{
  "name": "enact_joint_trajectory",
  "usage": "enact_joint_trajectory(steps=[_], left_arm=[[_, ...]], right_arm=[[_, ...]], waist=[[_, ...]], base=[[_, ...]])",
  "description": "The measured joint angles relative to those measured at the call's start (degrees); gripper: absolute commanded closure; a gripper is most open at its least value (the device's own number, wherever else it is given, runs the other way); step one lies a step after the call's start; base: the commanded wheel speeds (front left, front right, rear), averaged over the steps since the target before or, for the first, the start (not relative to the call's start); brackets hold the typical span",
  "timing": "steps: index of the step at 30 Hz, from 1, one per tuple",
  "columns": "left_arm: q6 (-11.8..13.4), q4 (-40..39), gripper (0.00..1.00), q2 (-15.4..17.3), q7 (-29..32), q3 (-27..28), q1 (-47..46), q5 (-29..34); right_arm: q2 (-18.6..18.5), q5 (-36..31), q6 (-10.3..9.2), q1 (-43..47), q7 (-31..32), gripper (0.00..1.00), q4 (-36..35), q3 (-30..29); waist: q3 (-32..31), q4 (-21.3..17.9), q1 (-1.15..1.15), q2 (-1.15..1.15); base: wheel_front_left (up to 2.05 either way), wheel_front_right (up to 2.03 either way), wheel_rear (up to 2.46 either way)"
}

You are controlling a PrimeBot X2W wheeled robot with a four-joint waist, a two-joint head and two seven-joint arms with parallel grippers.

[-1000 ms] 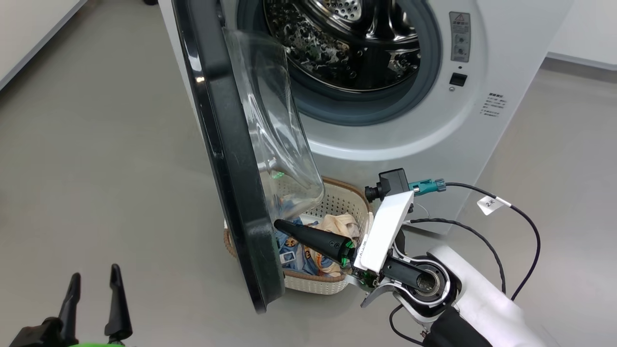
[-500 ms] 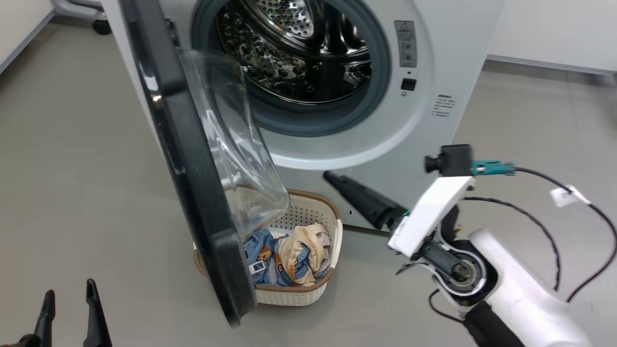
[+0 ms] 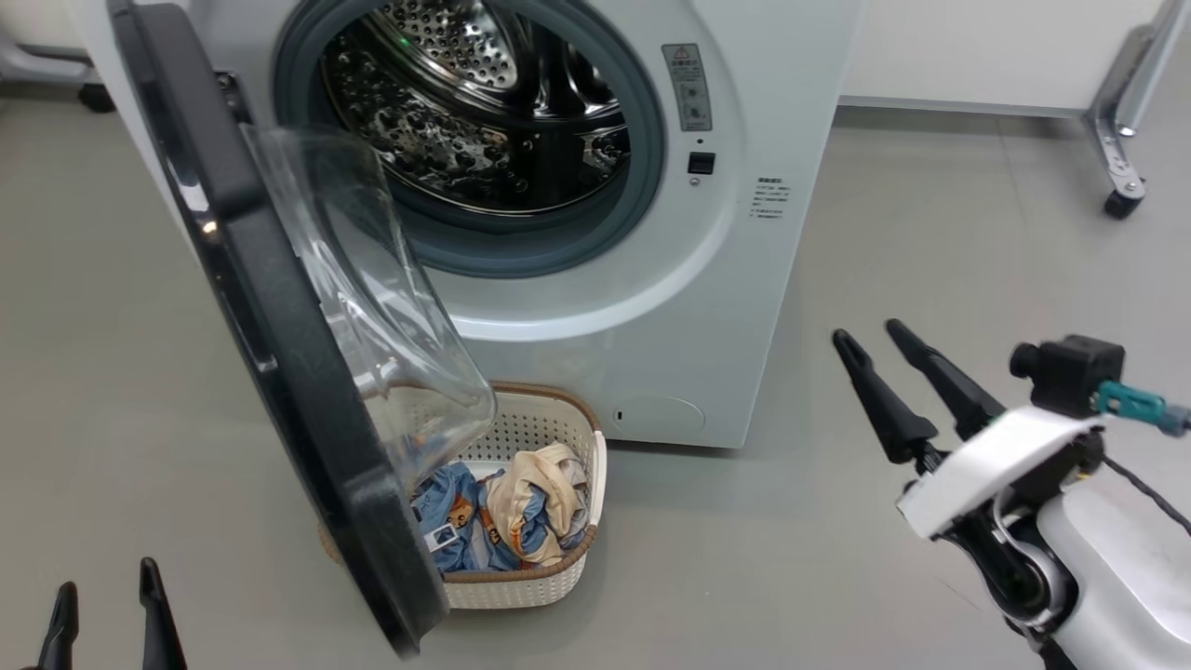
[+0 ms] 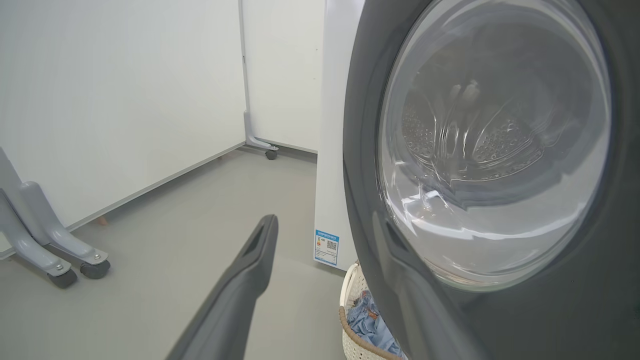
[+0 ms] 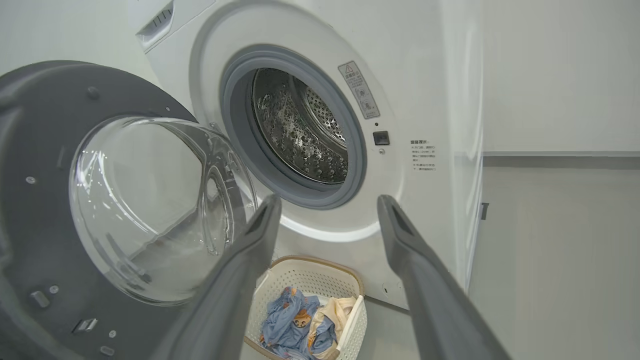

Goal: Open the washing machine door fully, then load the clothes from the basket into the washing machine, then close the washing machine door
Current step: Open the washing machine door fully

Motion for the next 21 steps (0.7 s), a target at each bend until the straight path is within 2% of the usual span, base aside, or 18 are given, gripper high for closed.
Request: enact_joint_trajectory(steps=[3, 7, 13, 19, 21], left_arm=[[0.0, 0.0, 0.0, 0.0, 0.0, 0.6, 0.5, 0.0], [0.0, 0.0, 0.0, 0.0, 0.0, 0.9, 0.5, 0.0], [0.0, -0.3, 0.0, 0.0, 0.0, 1.3, 1.9, 0.0], [0.0, -0.4, 0.0, 0.0, 0.0, 1.7, 3.0, 0.0], [0.0, -0.5, 0.0, 0.0, 0.0, 2.0, 3.0, 0.0]], right_arm=[[-1.7, -4.4, -0.11, 1.8, -4.8, 0.0, 1.1, -0.5], [-1.8, -6.8, -2.26, 6.1, -10.3, 0.0, 2.4, -1.5], [-1.2, -10.1, -5.06, 12.0, -10.0, 0.0, 3.9, -1.3], [-0.3, -16.6, -6.9, 13.3, -9.5, 0.0, 4.1, -0.7], [0.1, -19.3, -7.86, 13.5, -9.5, 0.0, 3.2, -2.4]], waist=[[-0.2, -1.2, 0.0, 0.0], [-0.6, -2.5, 0.0, 0.0], [-1.0, -4.6, 0.0, 0.0], [-0.9, -6.8, 0.0, 0.0], [-0.8, -7.6, 0.0, 0.0]], base=[[0.0, 0.0, 0.0], [0.0, 0.0, 0.0], [0.0, 0.0, 0.0], [0.0, 0.0, 0.0], [0.0, 0.0, 0.0]])
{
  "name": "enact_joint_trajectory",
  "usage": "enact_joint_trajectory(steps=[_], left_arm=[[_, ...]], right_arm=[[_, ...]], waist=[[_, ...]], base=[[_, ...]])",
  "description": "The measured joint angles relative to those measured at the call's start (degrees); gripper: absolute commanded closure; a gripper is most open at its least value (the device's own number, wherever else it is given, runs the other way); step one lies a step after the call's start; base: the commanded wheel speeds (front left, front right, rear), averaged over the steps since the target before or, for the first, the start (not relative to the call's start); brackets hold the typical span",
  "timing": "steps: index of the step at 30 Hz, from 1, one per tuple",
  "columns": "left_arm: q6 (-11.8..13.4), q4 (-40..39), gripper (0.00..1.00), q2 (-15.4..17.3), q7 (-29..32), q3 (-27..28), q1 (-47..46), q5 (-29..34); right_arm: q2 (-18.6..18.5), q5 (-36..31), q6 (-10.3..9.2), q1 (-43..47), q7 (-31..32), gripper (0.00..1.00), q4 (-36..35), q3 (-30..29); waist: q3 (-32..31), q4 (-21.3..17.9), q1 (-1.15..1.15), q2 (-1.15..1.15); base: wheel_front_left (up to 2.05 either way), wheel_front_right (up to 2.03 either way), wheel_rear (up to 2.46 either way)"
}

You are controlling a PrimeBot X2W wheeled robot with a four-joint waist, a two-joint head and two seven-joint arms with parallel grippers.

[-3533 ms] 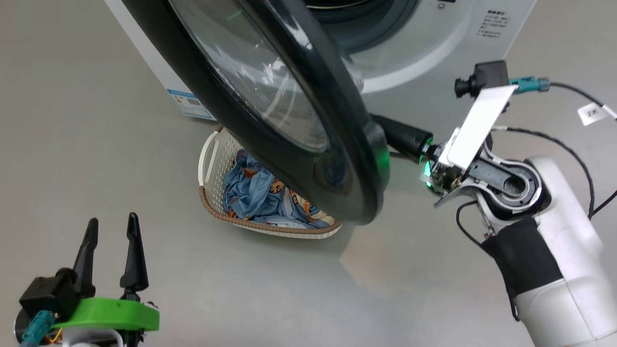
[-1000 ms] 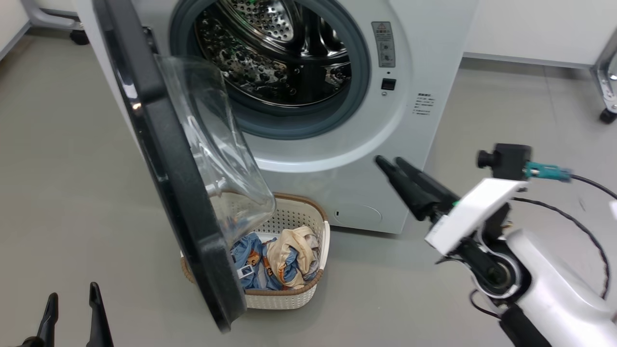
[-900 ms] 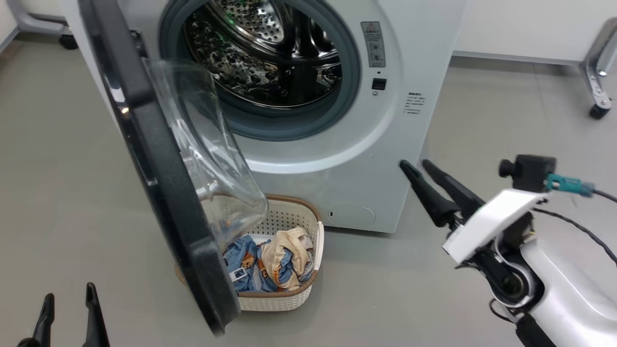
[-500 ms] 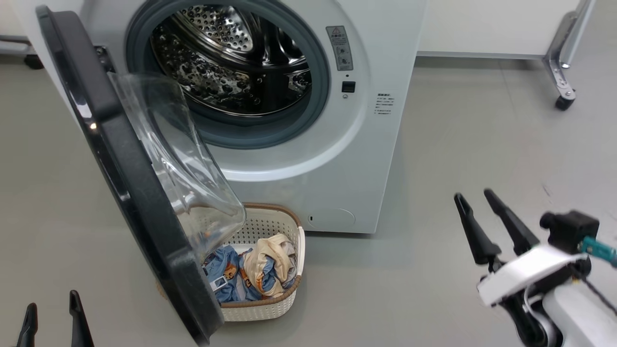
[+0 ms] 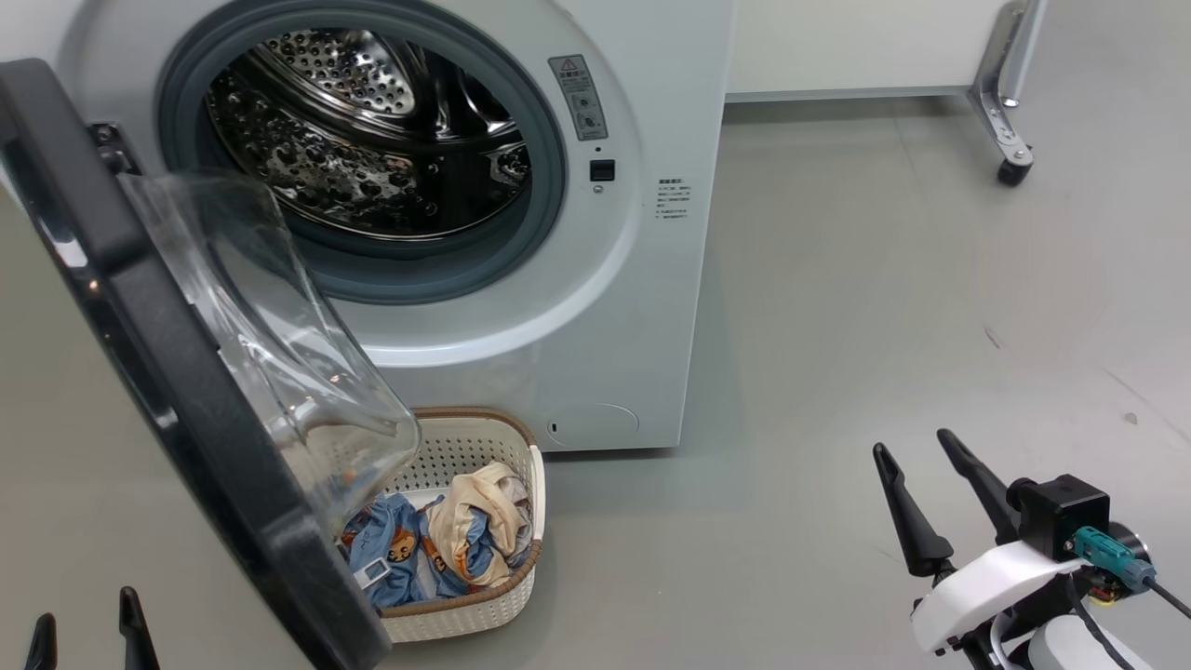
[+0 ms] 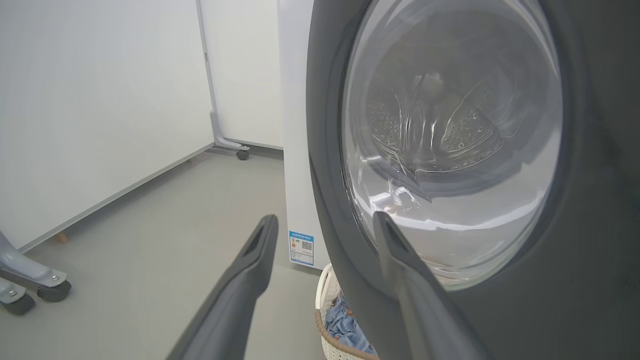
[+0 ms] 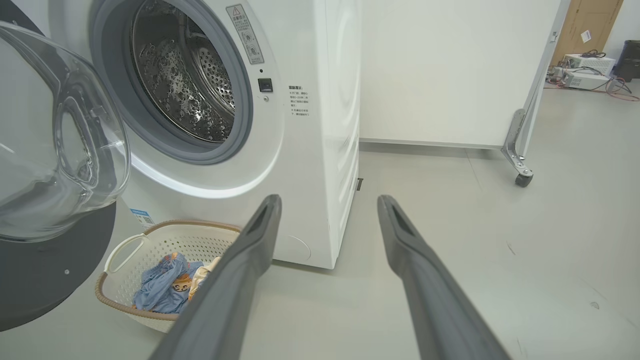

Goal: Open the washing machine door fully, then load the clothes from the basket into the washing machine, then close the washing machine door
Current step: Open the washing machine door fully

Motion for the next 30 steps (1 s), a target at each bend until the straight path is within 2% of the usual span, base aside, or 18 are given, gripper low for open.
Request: enact_joint_trajectory(steps=[3, 4, 8, 17, 30], left_arm=[[0.0, 0.0, 0.0, 0.0, 0.0, 0.3, 0.1, 0.0], [0.0, 0.0, 0.0, 0.0, 0.0, 0.0, 0.1, 0.0], [0.0, 0.0, 0.0, -0.1, 0.0, -1.0, 0.1, 0.0], [0.0, 0.0, 0.0, -0.1, 0.0, -1.0, 0.2, 0.0], [0.0, 0.0, 0.0, -0.1, 0.0, -0.8, 0.2, 0.0]], right_arm=[[0.3, -4.3, -1.54, 0.4, 0.1, 0.0, -1.7, -2.1], [0.8, -6.3, -2.64, 1.2, 0.1, 0.0, -2.5, -3.5], [1.6, -9.7, -4.39, 4.3, 0.1, 0.0, -3.8, -7.1], [3.9, -14.8, -5.35, 10.3, 0.1, 0.0, -4.6, -13.1], [7.1, -17.4, -5.79, 13.4, 0.1, 0.0, -6.3, -21.6]], waist=[[0.1, -1.1, 0.0, 0.0], [0.3, -1.7, 0.0, 0.0], [0.5, -2.2, 0.0, 0.0], [0.8, -2.0, 0.0, 0.0], [0.5, -1.1, 0.0, 0.0]], base=[[0.0, 0.0, 0.0], [0.0, 0.0, 0.0], [0.0, 0.0, 0.0], [0.0, 0.0, 0.0], [0.0, 0.0, 0.0]])
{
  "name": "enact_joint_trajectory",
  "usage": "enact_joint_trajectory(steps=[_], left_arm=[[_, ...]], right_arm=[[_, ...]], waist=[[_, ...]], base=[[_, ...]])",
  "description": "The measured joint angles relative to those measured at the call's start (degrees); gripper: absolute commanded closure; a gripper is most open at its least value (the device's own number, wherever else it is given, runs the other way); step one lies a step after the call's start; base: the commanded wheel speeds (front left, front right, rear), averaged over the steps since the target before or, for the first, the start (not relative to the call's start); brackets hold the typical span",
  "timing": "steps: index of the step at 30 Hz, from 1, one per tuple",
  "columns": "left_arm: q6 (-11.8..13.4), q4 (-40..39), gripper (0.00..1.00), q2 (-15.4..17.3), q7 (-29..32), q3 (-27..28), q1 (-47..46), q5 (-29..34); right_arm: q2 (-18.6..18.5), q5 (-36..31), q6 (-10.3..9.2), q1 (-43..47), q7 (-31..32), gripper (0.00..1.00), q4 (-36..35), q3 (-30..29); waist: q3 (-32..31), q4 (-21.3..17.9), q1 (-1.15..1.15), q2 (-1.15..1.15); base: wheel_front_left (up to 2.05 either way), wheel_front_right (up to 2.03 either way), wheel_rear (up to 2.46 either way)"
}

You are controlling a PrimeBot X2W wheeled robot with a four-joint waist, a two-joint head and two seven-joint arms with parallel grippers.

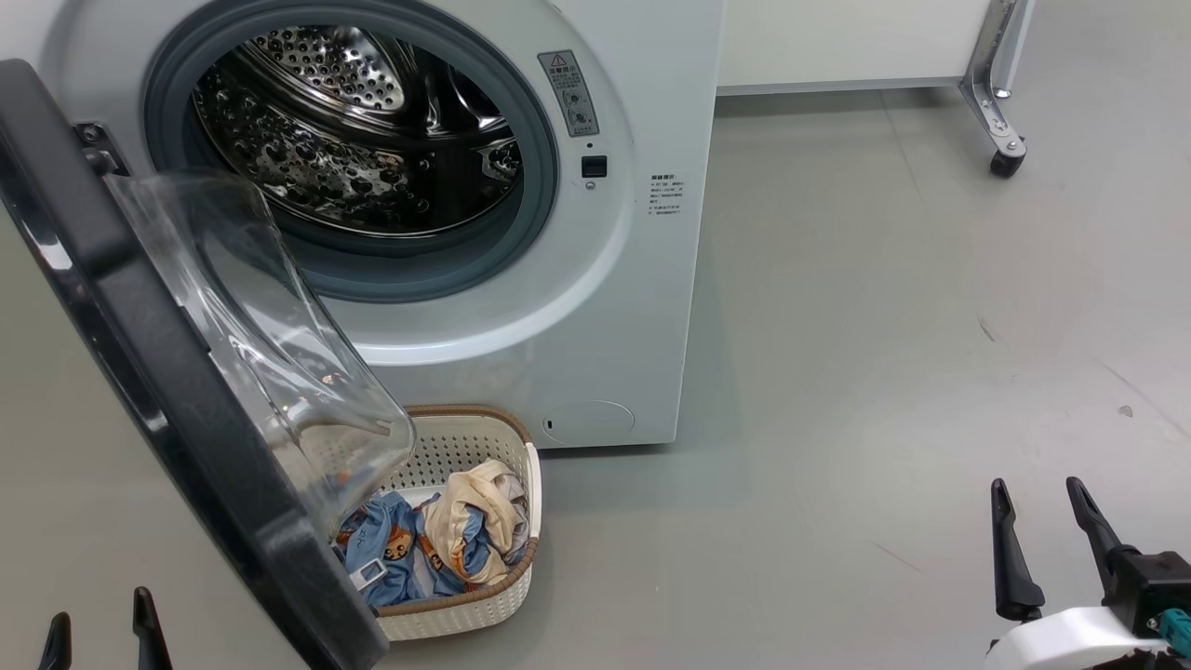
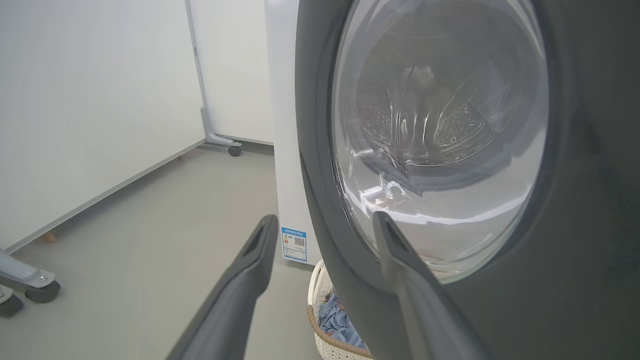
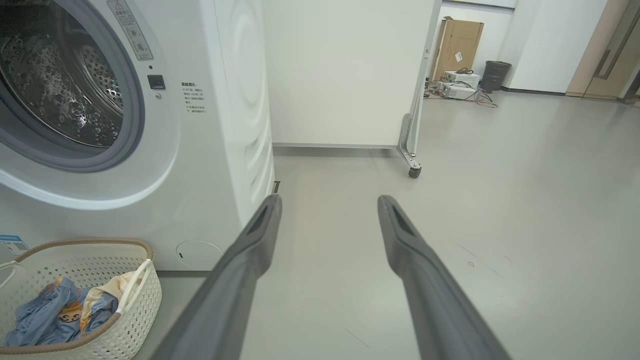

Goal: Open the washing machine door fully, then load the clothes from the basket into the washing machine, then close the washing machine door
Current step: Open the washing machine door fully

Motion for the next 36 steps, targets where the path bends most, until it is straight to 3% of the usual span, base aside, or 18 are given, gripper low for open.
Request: enact_joint_trajectory(steps=[5, 6, 7, 8, 13, 18, 25, 32, 36], left_arm=[[0.0, 0.0, 0.0, 0.0, 0.0, 0.0, 0.0, 0.0], [0.0, 0.1, 0.13, 0.0, 0.0, 0.0, 0.0, 0.0], [0.0, 0.2, 0.95, 0.0, 0.0, 0.0, 0.0, 0.0], [0.0, 0.2, 1.0, 0.0, 0.0, -0.1, 0.0, 0.0], [0.0, 0.6, 1.0, 0.0, 0.0, 0.6, 0.0, -0.4], [0.0, -0.6, 1.0, -0.1, 0.0, 5.7, -0.3, -1.6], [0.8, -11.8, 1.0, -0.2, 0.0, 9.0, -6.1, -3.0], [1.0, -23.7, 1.0, -0.4, -0.3, 6.0, -11.2, -2.6], [0.7, -30.9, 1.0, -0.3, -0.3, -0.4, -12.3, -1.3]], right_arm=[[1.2, -1.0, 0.01, 0.8, 0.0, 0.0, -0.5, -1.4], [1.5, -1.3, 0.03, 1.1, 0.0, 0.0, -0.6, -1.6], [1.6, -1.5, 0.1, 1.4, 0.0, 0.0, -0.7, -1.7], [1.7, -1.7, 0.12, 1.6, 0.0, 0.0, -0.7, -2.0], [2.4, -2.5, 1.07, 1.7, 0.0, 0.0, -1.3, -3.0], [3.5, -3.4, 1.59, 2.8, 0.0, 0.0, -1.8, -4.2], [4.2, -4.5, 2.04, 4.0, 0.0, 0.0, -2.8, -7.1], [5.3, -5.3, 2.54, 5.6, 0.0, 0.0, -3.1, -8.9], [5.9, -5.7, 3.04, 6.2, 0.0, 0.0, -3.4, -9.5]], waist=[[-0.1, 0.2, 0.0, 0.0], [-0.1, 0.2, 0.0, 0.0], [0.0, 0.2, 0.0, 0.0], [0.0, 0.2, 0.0, 0.0], [0.1, 0.4, 0.0, 0.0], [0.2, 0.7, 0.0, 0.0], [0.4, 2.3, 0.0, 0.0], [0.2, 4.4, 0.0, 0.0], [-0.3, 6.0, 0.0, 0.0]], base=[[0.0, 0.0, 0.0], [0.0, 0.0, 0.0], [0.0, 0.0, 0.0], [0.0, 0.0, 0.0], [0.0, 0.0, 0.0], [0.0, 0.0, 0.0], [0.0, 0.0, 0.0], [0.0, 0.0, 0.0], [0.0, 0.0, 0.0]])
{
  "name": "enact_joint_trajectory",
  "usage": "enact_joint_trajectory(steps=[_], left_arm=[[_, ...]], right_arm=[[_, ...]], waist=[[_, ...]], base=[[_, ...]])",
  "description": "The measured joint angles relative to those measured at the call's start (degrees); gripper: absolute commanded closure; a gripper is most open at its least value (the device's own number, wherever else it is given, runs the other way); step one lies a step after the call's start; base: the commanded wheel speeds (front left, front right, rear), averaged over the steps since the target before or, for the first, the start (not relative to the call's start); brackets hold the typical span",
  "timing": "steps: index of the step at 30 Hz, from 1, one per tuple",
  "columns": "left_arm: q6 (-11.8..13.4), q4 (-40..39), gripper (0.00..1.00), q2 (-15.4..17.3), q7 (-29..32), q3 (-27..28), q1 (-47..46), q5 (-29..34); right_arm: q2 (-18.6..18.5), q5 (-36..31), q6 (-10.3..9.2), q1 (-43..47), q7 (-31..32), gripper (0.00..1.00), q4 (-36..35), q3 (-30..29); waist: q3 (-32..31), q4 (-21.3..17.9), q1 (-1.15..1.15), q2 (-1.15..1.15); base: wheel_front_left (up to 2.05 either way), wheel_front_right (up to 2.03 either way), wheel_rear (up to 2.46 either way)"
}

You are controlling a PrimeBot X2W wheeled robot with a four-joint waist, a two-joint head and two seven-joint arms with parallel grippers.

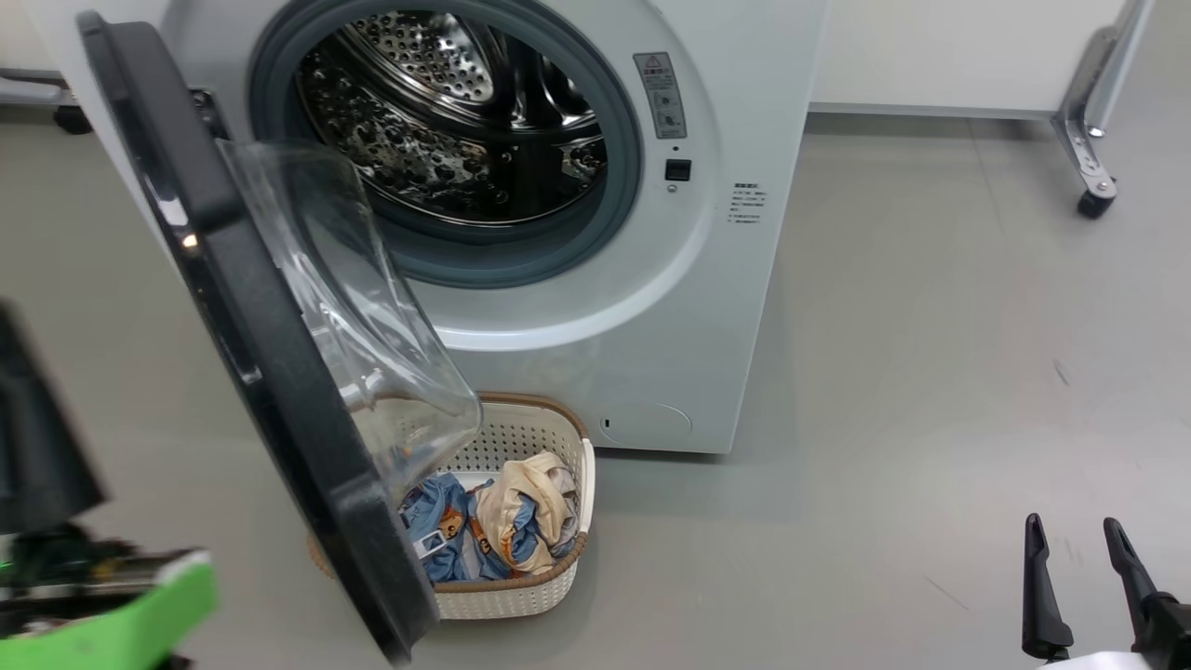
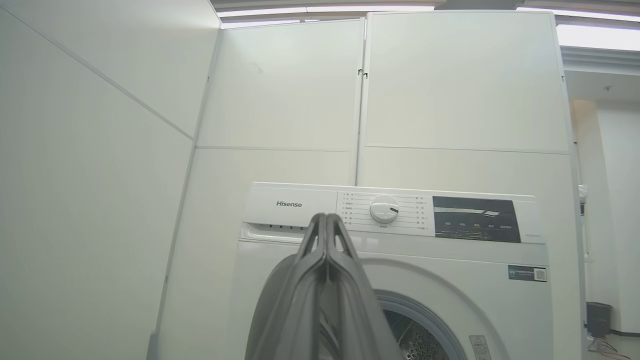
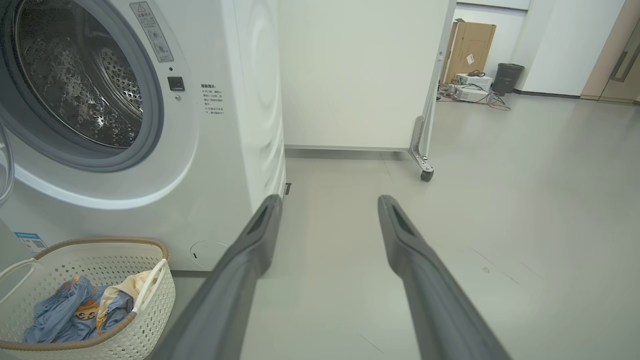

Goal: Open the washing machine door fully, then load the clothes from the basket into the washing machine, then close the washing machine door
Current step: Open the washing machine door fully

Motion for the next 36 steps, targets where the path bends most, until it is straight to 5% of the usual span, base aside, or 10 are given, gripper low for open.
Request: enact_joint_trajectory(steps=[6, 14, 17, 31, 36], left_arm=[[-0.5, -6.1, 1.0, 0.2, 5.7, -17.3, -0.5, -1.4], [-0.5, 0.7, 1.0, 0.6, 19.3, -32.1, 4.8, -10.3], [-0.1, 4.8, 1.0, 0.7, 22.9, -33.0, 6.6, -10.9], [11.2, 9.7, 1.0, 0.8, 25.8, -30.5, 7.1, -11.8], [12.2, 10.0, 1.0, 0.8, 25.8, -30.3, 6.2, -11.6]], right_arm=[[1.5, -0.7, 1.21, 1.1, 0.0, 0.0, 0.0, -0.2], [2.8, -2.3, 2.85, 1.2, 0.0, 0.0, 0.3, 0.3], [2.9, -2.6, 3.04, 1.2, 0.0, 0.0, 0.3, 0.0], [4.6, -3.9, 4.13, 1.2, 0.0, 0.0, 0.3, -1.9], [4.8, -4.2, 4.54, 1.3, 0.0, 0.0, 0.3, -2.8]], waist=[[-0.6, 2.3, 0.0, 0.0], [-1.1, 3.5, 0.0, 0.0], [-1.0, 3.5, 0.0, 0.0], [0.3, 2.4, 0.0, 0.0], [0.5, 2.7, 0.0, 0.0]], base=[[0.0, 0.0, 0.0], [0.0, 0.0, 0.0], [0.0, 0.0, 0.0], [0.0, 0.0, 0.0], [0.0, 0.0, 0.0]])
